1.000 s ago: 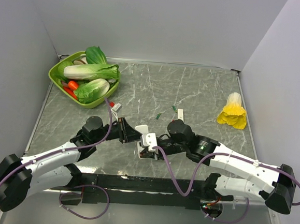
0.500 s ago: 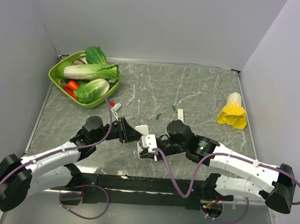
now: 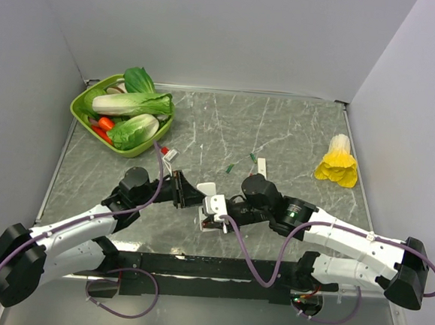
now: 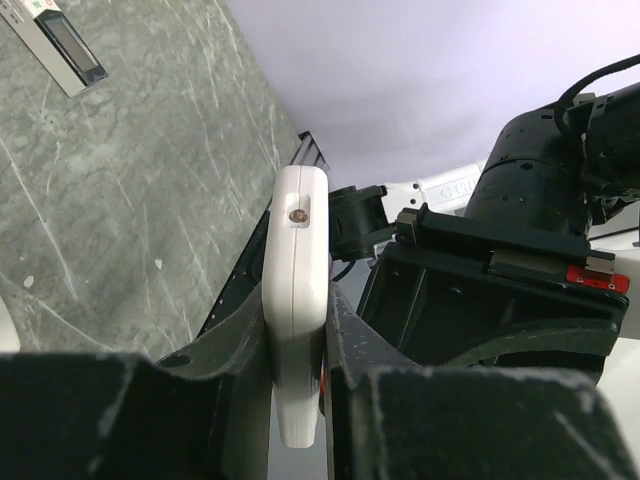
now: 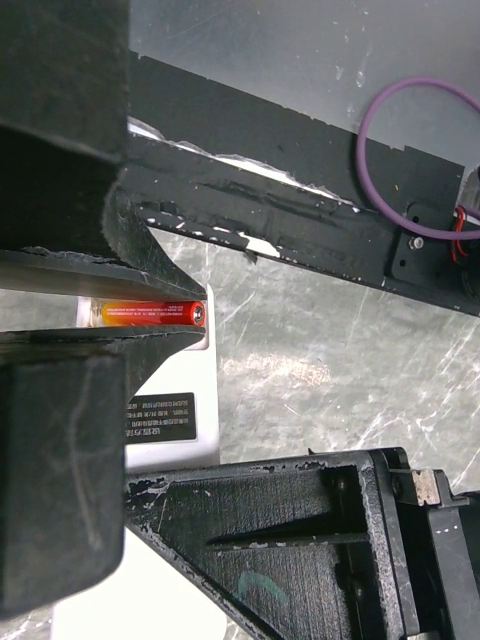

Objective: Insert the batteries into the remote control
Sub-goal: Load the battery into the remote control.

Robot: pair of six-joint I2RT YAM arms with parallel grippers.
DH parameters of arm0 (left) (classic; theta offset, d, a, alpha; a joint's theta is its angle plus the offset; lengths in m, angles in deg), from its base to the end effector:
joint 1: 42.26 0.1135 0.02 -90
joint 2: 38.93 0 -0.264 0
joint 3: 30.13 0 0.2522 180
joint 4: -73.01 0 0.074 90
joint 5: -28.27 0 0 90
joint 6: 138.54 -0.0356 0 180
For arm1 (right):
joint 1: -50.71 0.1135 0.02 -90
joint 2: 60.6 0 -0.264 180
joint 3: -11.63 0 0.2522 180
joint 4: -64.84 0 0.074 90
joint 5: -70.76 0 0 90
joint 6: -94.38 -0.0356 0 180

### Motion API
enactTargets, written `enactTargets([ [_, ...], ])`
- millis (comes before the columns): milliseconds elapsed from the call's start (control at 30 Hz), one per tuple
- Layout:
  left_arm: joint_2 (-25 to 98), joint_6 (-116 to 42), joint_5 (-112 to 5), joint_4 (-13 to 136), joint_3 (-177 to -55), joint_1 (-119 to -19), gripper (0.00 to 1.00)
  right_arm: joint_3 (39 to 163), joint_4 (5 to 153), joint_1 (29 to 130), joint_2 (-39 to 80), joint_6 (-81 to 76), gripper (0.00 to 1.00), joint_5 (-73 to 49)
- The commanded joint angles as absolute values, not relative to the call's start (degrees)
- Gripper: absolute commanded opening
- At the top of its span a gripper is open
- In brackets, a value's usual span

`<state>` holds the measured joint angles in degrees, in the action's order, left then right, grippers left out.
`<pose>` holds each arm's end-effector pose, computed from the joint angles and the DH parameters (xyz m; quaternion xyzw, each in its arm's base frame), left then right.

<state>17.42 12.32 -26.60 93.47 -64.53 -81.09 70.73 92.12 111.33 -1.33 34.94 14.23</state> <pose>0.1513 -0.1481 0.2363 0.0763 0.7105 -0.6479 0.2638 0.0954 0.2095 0.2919 -0.6893 0.4660 0.3666 0.4163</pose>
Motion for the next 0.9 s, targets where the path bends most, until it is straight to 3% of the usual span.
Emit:
enactTargets([
  [0, 17.23, 12.89, -23.24, 96.25, -67.71, -81.29, 0.02, 71.71, 91.34, 111.44, -1.01, 36.89, 0.00, 12.92],
  [867, 14.94, 11.84, -29.57, 92.91, -67.71, -81.29, 0.02, 72.41, 89.93, 111.35, -0.22, 34.26, 0.00, 17.94],
])
